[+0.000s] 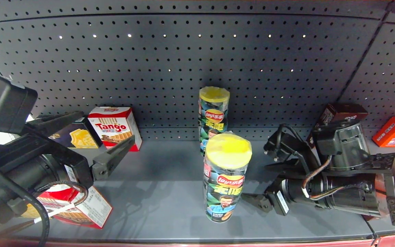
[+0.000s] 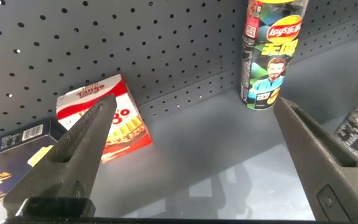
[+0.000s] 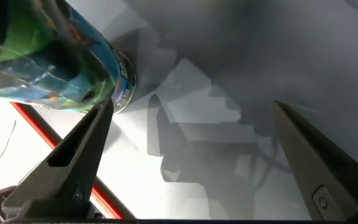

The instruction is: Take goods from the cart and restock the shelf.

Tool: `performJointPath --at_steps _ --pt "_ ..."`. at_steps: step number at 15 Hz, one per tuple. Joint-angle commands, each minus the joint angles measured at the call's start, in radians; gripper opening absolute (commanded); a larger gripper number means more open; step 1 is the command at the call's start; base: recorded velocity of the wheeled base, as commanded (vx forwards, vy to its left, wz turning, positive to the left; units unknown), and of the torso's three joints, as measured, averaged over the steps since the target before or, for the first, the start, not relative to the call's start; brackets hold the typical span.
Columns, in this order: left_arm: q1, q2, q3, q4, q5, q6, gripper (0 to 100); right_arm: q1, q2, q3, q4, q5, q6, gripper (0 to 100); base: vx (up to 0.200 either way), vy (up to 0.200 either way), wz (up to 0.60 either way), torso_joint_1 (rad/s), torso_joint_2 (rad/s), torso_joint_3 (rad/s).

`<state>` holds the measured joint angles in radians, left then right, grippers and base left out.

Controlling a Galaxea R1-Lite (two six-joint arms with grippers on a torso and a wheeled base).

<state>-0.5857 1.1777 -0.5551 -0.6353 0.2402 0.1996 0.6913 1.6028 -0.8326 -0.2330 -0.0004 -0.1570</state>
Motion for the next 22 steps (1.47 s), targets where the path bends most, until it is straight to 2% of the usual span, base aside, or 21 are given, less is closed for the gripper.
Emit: performJointPath --at_steps 1,11,15,16,18,19,20,22 --pt "0.000 0.002 0.000 -0.001 0.001 0.000 100 0.016 0.023 -0.016 0.000 0.000 -0.001 100 0.000 0.000 0.00 0.000 0.00 0.000" --pt "0.001 0.005 0.000 -0.001 0.001 -0.002 100 0.030 0.039 -0.019 -0.008 -0.001 -0.001 100 0.000 0.000 0.00 0.000 0.00 0.000" --pt "0.001 0.004 0.000 -0.003 0.001 -0.002 100 0.001 -0.027 -0.003 -0.028 -0.029 0.007 100 0.000 0.000 0.00 0.000 0.00 0.000" --pt "0.003 0.002 0.000 -0.003 0.002 -0.003 100 -0.042 -0.075 0.001 -0.028 -0.036 0.008 100 0.000 0.000 0.00 0.000 0.00 0.000" --pt "0.018 -0.007 0.000 -0.001 0.004 -0.003 100 -0.210 -0.234 0.007 -0.026 -0.038 0.022 100 0.000 0.000 0.00 0.000 0.00 0.000" --pt "0.026 -0.012 0.000 -0.001 0.002 -0.003 100 -0.246 -0.276 0.013 -0.026 -0.038 0.031 100 0.000 0.000 0.00 0.000 0.00 0.000" --pt "0.038 -0.047 0.001 0.002 0.004 0.000 100 -0.325 -0.373 0.038 -0.026 -0.039 0.050 100 0.000 0.000 0.00 0.000 0.00 0.000" --pt "0.092 -0.142 0.020 0.011 0.007 0.003 100 -0.478 -0.596 0.141 -0.023 -0.036 0.051 100 0.000 0.000 0.00 0.000 0.00 0.000"
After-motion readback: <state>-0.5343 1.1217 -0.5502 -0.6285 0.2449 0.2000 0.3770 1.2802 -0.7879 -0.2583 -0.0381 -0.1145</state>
